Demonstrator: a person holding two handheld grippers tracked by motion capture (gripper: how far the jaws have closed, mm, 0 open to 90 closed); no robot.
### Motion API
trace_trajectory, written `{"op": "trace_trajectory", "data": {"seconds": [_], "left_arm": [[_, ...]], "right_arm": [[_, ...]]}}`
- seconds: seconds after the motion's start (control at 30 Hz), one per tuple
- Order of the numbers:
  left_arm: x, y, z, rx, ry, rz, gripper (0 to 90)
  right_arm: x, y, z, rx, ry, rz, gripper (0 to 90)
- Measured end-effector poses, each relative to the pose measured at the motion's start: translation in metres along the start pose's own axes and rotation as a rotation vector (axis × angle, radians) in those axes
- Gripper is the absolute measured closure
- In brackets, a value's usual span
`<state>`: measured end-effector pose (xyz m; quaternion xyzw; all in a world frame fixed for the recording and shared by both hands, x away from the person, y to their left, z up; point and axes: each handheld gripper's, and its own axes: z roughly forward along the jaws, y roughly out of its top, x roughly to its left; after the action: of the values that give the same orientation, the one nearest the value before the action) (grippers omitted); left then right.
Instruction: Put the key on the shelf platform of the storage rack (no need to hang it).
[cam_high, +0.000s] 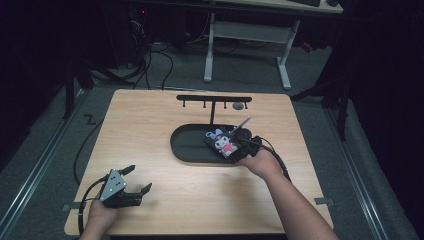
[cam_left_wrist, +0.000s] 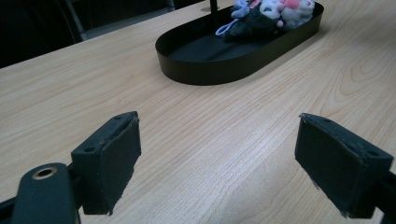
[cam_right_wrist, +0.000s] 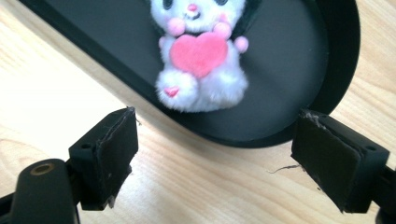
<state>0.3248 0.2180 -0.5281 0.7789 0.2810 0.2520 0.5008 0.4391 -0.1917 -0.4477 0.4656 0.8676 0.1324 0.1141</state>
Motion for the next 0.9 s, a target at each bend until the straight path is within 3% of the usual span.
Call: {"op": "trace_trajectory", "data": {"seconds": [0.23, 0.47, 0.67, 0.9], "left_arm": [[0.001, -0.001, 0.0, 0.0, -0.004, 0.001, 15.0], [0.0, 0.0, -0.002, -0.01, 0.006, 0.009, 15.0], [-0.002, 0.0, 0.001, -0.004, 0.004, 0.013, 15.0], [-0.004, 0.001, 0.002, 0.002, -0.006, 0.02, 15.0]], "right_arm": [[-0.007, -0.021, -0.004, -0.031, 0.011, 0.032, 15.1], [0.0, -0.042, -0.008, -0.098, 0.027, 0.044, 15.2], [0.006, -0.054, -0.009, -0.11, 0.036, 0.018, 15.8], [0.008, -0.067, -0.011, -0.161, 0.047, 0.036, 15.6]]}}
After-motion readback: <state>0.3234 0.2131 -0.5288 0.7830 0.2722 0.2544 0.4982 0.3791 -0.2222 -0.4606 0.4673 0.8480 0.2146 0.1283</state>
